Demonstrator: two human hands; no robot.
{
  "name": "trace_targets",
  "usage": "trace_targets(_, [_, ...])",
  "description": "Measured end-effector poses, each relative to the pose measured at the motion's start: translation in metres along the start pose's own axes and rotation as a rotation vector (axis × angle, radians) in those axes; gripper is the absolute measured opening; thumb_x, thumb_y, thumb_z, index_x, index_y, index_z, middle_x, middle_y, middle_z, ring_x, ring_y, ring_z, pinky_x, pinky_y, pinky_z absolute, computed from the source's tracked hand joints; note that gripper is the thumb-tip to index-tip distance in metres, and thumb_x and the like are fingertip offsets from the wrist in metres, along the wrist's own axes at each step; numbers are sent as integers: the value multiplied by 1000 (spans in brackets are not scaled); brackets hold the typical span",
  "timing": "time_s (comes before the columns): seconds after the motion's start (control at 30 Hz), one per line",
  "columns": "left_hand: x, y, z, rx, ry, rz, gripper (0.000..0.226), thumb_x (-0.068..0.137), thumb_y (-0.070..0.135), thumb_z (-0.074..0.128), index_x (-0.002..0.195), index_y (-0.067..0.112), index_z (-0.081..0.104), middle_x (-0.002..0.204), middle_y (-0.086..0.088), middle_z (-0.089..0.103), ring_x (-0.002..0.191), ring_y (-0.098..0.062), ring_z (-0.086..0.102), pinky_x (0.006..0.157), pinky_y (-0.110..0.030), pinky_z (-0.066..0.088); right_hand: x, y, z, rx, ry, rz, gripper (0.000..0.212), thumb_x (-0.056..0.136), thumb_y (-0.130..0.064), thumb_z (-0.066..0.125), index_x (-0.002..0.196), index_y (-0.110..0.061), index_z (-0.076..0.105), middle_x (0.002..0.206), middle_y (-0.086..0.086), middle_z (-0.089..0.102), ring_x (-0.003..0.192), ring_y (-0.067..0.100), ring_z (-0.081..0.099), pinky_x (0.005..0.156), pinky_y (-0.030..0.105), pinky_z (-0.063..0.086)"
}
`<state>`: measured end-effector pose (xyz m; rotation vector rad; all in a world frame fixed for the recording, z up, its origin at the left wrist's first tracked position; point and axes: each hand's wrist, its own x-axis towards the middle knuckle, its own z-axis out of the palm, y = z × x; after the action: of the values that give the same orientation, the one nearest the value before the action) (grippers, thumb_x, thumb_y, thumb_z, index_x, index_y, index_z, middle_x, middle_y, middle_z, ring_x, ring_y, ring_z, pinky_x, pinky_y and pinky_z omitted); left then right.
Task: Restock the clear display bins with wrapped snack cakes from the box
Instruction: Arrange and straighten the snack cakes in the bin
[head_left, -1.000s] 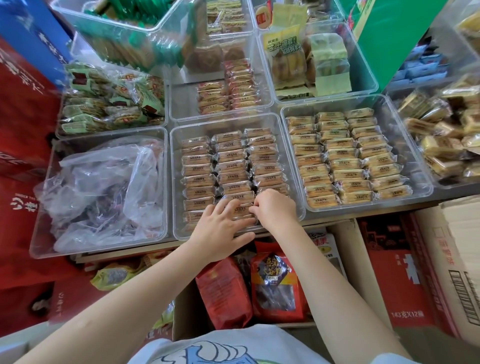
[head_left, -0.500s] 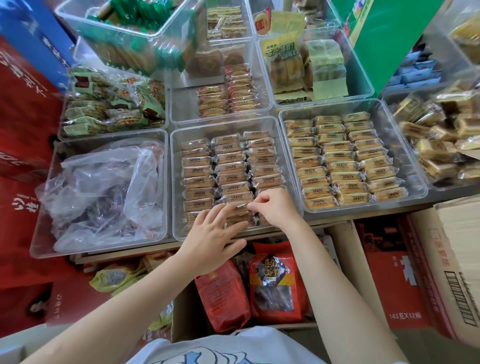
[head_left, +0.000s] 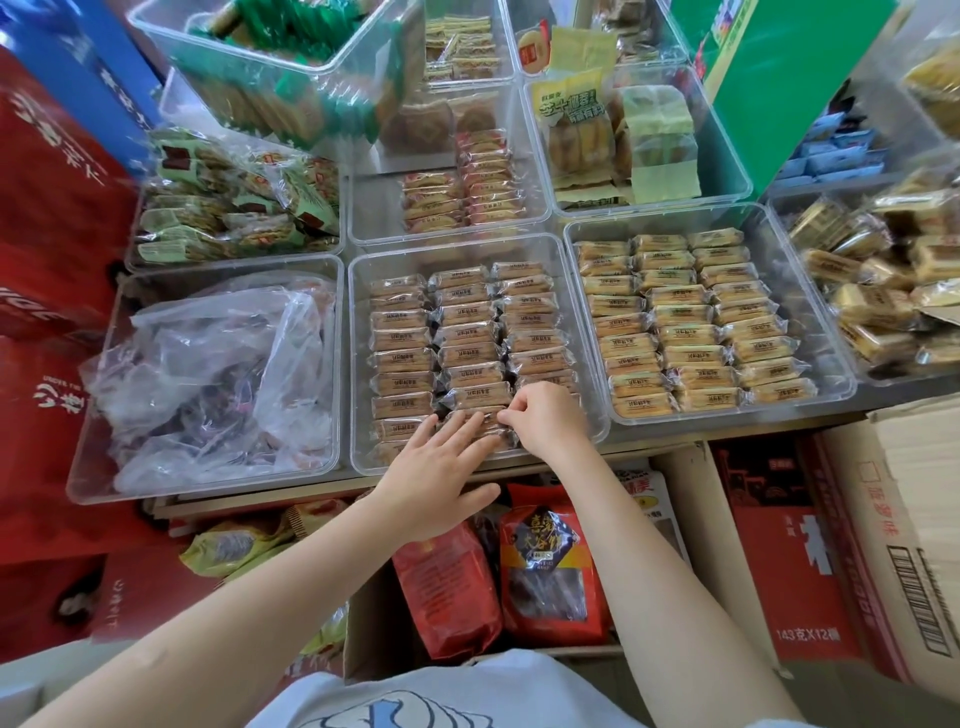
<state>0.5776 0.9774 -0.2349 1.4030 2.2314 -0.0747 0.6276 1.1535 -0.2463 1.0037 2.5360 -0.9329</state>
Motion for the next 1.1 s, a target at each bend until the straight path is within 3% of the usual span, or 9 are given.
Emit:
trace_targets(0.07, [-1, -2, 1, -12, 1, 13, 68, 101, 63, 27, 161, 32, 12, 169, 2, -1, 155, -16, -9, 119, -37, -17, -1, 1, 1, 6, 8, -2, 21, 93, -38, 67, 79, -22, 68, 80, -6, 67, 78, 17, 63, 66, 32, 49])
trace_targets(0.27, [-13, -14, 1, -51, 72, -21, 85, 87, 70, 0, 159, 30, 24, 169, 7, 4, 155, -9, -7, 119, -33, -18, 2, 6, -11, 194, 139, -49, 16, 96, -31, 61, 90, -18, 67, 90, -5, 65, 82, 15, 60, 65, 29, 46])
trace_targets(0.5, [-3, -10, -4, -42, 45, -56, 88, 84, 70, -3, 157, 34, 29, 169, 5, 6, 156, -14, -5, 120, -35, -14, 7, -21, 0, -232, 117, -7, 41, 98, -49, 54, 85, -11, 66, 87, 2, 61, 70, 23, 62, 53, 27, 41])
trace_targets(0.57, [-4, -11, -5, -49, 48, -56, 83, 87, 70, 0, 157, 35, 31, 169, 4, 6, 156, -15, -5, 120, -36, -13, 11, -23, -1, -126, 106, 53, 42, 96, -44, 61, 74, -9, 66, 75, 4, 65, 65, 23, 61, 53, 27, 42])
trace_targets(0.63, [-7, -14, -5, -68, 82, -48, 82, 88, 70, 2, 155, 36, 35, 169, 2, 7, 156, -16, -6, 121, -36, -12, 17, -18, -5, 74, 96, 89, 40, 93, -38, 68, 69, -6, 71, 77, 8, 72, 70, 24, 66, 61, 28, 48])
trace_targets(0.7, [-11, -19, -5, -79, 123, -52, 79, 89, 69, 4, 154, 38, 37, 169, 1, 6, 156, -15, -8, 126, -40, -8, 15, -13, -13, 241, 86, 89, 34, 90, -34, 72, 77, -3, 76, 85, 11, 75, 82, 24, 70, 70, 29, 51])
trace_targets(0.77, [-15, -23, -4, -72, 147, -51, 74, 92, 67, 6, 154, 39, 35, 170, 2, 2, 155, -15, -11, 126, -39, -7, 11, -11, -18, 328, 76, 89, 30, 89, -31, 72, 81, -3, 78, 88, 10, 76, 80, 19, 68, 71, 28, 49])
trace_targets(0.93, [-10, -24, -2, -26, 172, -33, 75, 94, 66, 10, 158, 31, 29, 169, 0, 4, 153, -14, -16, 122, -36, -14, 11, -19, -14, 301, 58, 80, 26, 91, -34, 70, 85, -11, 79, 84, 1, 72, 83, 16, 63, 74, 26, 41])
trace_targets(1.1, [5, -22, -3, 16, 96, -53, 92, 86, 71, -3, 162, 21, 13, 169, 2, -3, 150, -11, -21, 120, -34, -19, 14, -17, -5, 221, 73, 79, 26, 93, -33, 68, 84, -11, 78, 93, 2, 75, 94, 20, 67, 72, 27, 40])
